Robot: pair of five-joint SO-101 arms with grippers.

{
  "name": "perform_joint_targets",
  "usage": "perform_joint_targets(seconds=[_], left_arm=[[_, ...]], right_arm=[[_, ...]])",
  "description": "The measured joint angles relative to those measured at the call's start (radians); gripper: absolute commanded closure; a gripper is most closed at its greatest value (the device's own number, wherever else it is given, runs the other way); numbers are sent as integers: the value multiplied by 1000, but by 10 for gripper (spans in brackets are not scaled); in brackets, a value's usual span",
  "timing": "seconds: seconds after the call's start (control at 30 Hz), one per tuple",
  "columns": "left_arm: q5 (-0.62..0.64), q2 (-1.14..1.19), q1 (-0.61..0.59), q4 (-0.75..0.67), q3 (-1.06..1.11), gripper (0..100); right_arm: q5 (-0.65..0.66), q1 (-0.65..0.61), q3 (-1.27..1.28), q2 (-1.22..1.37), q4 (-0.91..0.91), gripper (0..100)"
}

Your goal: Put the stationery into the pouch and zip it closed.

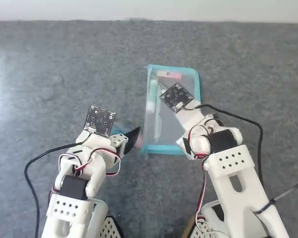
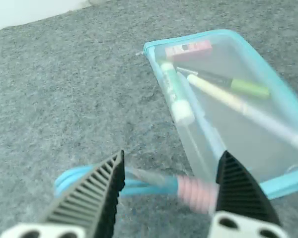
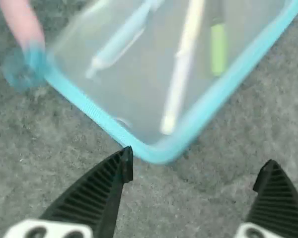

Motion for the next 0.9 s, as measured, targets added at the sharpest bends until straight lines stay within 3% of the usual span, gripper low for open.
perform_joint_targets(seconds=[0.17, 0.37, 0.67, 0.9], left_arm=[[0, 0, -2, 0, 18, 713], [44, -114, -40, 0, 57, 716], [48, -425, 15, 0, 288, 717], [51, -425, 29, -26, 292, 716]], right_arm=[[-32, 0, -3, -57, 6, 623], [-35, 66, 184, -379, -77, 627], [-41, 123, 582, -844, -112, 892], [-38, 126, 749, -1109, -49, 911]])
